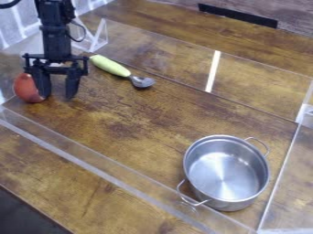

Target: Put the mushroom in the silver pot

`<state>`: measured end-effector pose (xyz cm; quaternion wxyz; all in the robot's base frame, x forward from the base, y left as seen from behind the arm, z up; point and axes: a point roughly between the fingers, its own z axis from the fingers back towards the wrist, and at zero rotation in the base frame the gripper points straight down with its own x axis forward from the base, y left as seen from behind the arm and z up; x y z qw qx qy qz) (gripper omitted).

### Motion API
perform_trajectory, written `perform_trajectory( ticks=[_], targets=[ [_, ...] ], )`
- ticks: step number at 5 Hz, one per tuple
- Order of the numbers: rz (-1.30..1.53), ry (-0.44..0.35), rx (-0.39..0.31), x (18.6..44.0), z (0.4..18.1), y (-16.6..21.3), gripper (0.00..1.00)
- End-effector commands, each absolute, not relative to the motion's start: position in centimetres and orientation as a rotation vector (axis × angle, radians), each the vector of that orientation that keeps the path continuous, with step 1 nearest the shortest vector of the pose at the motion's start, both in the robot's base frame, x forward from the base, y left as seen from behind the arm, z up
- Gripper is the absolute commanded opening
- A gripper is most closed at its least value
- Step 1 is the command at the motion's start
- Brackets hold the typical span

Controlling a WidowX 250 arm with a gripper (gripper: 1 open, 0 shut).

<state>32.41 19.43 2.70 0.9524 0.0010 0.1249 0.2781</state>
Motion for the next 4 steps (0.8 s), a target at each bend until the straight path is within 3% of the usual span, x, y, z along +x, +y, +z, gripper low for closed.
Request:
perform_trajectory(
  ticks=[1, 4],
  targets=[
    [0.638, 0.192, 0.018, 31.4, 4.7, 21.7, 0.0],
    [0.488, 0.079, -0.025, 32.9, 14.5, 17.4, 0.0]
  ],
)
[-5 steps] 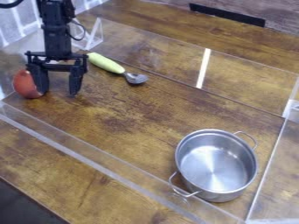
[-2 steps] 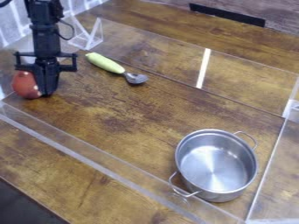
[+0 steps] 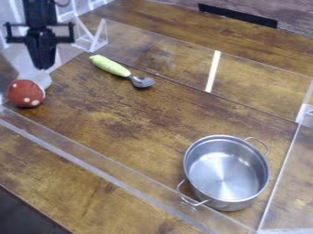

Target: Put the mushroom in the silver pot

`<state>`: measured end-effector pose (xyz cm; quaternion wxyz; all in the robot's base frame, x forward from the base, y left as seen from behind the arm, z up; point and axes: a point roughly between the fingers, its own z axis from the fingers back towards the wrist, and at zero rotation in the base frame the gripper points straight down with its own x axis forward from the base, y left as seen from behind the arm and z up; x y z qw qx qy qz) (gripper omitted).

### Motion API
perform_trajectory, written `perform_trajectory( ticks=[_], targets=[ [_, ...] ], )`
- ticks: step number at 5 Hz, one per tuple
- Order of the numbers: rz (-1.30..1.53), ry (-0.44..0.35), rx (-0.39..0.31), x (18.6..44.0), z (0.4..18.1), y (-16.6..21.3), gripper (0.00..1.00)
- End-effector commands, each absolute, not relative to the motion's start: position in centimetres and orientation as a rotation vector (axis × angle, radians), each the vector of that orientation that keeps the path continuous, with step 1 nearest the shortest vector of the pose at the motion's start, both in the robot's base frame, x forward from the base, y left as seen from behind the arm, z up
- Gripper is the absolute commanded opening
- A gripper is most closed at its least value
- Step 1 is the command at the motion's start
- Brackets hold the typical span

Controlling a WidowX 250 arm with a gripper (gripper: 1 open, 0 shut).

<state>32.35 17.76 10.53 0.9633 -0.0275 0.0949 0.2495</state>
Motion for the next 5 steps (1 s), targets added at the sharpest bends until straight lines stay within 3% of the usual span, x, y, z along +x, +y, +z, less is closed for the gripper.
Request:
perform_trajectory(
  ticks=[1, 5],
  targets=[
    [0.439, 0.049, -0.054, 33.4, 17.5, 14.9, 0.0],
    [0.117, 0.036, -0.164, 34.4, 17.1, 1.1, 0.0]
  ],
)
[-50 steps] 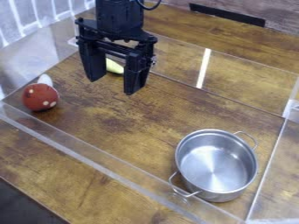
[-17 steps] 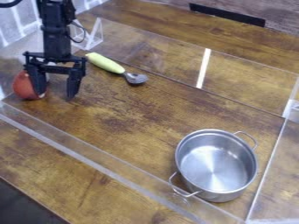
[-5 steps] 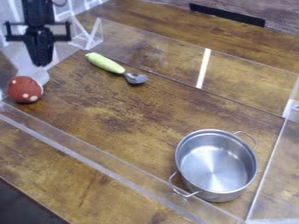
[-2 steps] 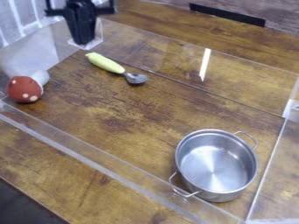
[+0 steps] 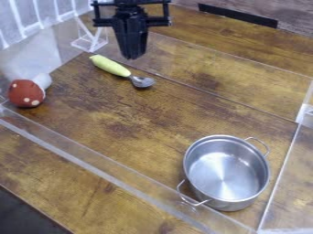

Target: Put the mushroom in the silver pot

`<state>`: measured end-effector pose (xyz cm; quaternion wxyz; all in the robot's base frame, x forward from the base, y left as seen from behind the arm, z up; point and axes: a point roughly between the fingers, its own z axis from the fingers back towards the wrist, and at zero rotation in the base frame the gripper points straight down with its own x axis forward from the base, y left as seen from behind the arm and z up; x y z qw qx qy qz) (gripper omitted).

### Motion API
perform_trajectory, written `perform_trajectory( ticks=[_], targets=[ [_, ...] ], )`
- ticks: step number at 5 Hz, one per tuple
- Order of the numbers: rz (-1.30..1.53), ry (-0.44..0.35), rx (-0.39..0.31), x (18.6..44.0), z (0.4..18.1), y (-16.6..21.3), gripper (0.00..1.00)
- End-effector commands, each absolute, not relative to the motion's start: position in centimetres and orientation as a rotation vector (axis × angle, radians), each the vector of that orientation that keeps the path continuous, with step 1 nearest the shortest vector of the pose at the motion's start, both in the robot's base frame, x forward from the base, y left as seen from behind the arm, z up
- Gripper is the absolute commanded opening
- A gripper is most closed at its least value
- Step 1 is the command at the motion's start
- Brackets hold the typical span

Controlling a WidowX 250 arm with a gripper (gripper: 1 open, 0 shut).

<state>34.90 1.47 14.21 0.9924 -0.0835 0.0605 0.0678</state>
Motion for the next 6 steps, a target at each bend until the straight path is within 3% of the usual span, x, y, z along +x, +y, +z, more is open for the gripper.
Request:
perform_trajectory(
  ticks=[1, 2, 6],
  targets=[
    [0.048, 0.031, -0.168, 34.0, 16.5, -1.0, 0.0],
    [-0.017, 0.017, -0.172, 33.3, 17.1, -2.3, 0.0],
    [-0.108, -0.011, -0.117, 32.2, 15.5, -4.2, 0.0]
  ],
)
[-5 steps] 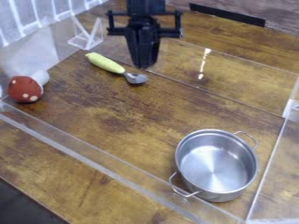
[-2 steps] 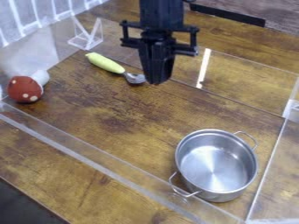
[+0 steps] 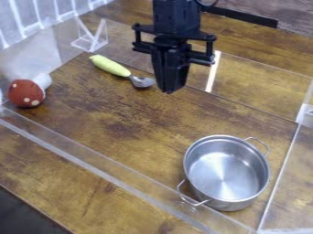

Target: Put the mushroom in the silver pot

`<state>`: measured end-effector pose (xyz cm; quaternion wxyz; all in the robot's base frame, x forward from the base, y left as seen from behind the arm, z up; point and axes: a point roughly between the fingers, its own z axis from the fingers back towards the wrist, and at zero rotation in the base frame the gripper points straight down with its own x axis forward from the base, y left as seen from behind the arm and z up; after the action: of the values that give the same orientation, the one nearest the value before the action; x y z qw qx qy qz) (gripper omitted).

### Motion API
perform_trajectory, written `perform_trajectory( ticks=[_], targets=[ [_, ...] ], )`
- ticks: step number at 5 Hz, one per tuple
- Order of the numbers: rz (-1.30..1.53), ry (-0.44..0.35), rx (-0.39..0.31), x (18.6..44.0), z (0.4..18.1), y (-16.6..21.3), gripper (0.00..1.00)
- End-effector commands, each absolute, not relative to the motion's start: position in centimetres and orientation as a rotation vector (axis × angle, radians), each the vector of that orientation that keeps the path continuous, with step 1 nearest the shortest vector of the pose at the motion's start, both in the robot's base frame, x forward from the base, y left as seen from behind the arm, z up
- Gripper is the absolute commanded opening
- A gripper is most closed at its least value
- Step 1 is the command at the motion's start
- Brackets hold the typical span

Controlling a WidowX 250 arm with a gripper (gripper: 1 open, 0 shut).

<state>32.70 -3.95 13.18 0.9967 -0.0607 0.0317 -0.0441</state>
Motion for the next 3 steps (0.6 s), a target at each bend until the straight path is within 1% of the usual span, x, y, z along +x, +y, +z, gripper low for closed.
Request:
perform_trajectory(
  ticks=[1, 3],
  targets=[
    [-0.119, -0.013, -0.104, 32.31, 15.01, -4.42, 0.0],
    [-0.124, -0.009, -0.074, 32.58, 14.25, -4.61, 0.0]
  ],
)
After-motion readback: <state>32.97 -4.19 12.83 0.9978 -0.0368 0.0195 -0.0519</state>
